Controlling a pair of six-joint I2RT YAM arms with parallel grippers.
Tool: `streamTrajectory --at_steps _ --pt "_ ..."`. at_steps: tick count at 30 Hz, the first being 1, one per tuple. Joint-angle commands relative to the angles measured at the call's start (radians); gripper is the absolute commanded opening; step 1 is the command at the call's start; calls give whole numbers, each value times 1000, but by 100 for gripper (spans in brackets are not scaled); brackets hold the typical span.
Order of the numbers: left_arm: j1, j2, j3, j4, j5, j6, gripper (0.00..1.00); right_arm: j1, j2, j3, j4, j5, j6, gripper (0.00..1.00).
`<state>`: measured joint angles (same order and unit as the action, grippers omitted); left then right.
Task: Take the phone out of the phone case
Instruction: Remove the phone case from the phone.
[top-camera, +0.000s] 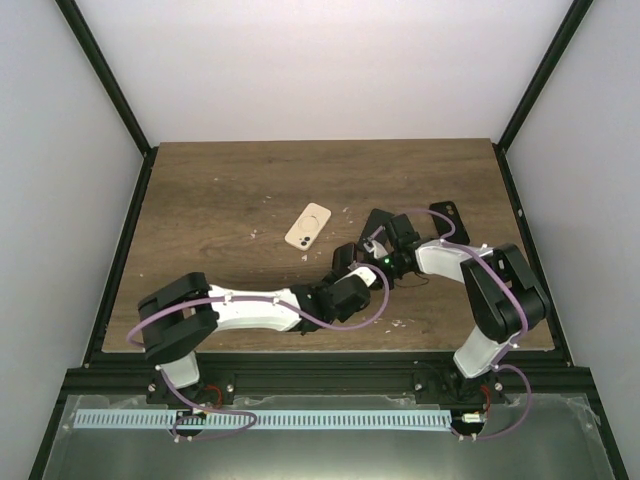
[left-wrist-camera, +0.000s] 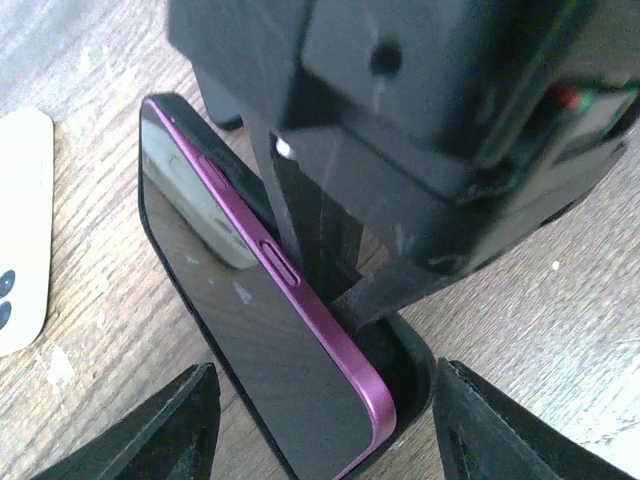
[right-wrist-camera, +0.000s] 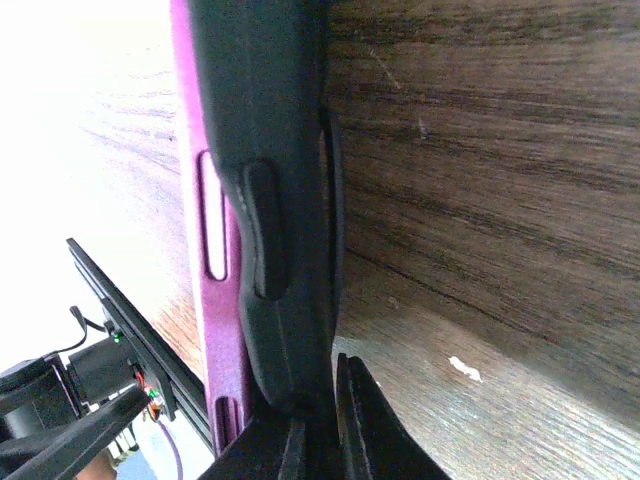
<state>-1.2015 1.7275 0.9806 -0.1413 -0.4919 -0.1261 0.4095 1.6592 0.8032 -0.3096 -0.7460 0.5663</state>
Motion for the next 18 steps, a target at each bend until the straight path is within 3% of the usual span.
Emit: streamTrajectory --at_steps 1,7,12,18 --pt "-2 34 39 -42 -55 6 59 6 -45 37 12 -13 13 1" --pt "1 52 73 -92 -135 33 53 6 -40 37 8 -19 8 1" --pt "13 1 39 -73 -115 39 62 6 -31 39 1 -19 0 1" --pt "51 -36 9 -72 -98 43 63 6 -26 39 5 -30 0 1"
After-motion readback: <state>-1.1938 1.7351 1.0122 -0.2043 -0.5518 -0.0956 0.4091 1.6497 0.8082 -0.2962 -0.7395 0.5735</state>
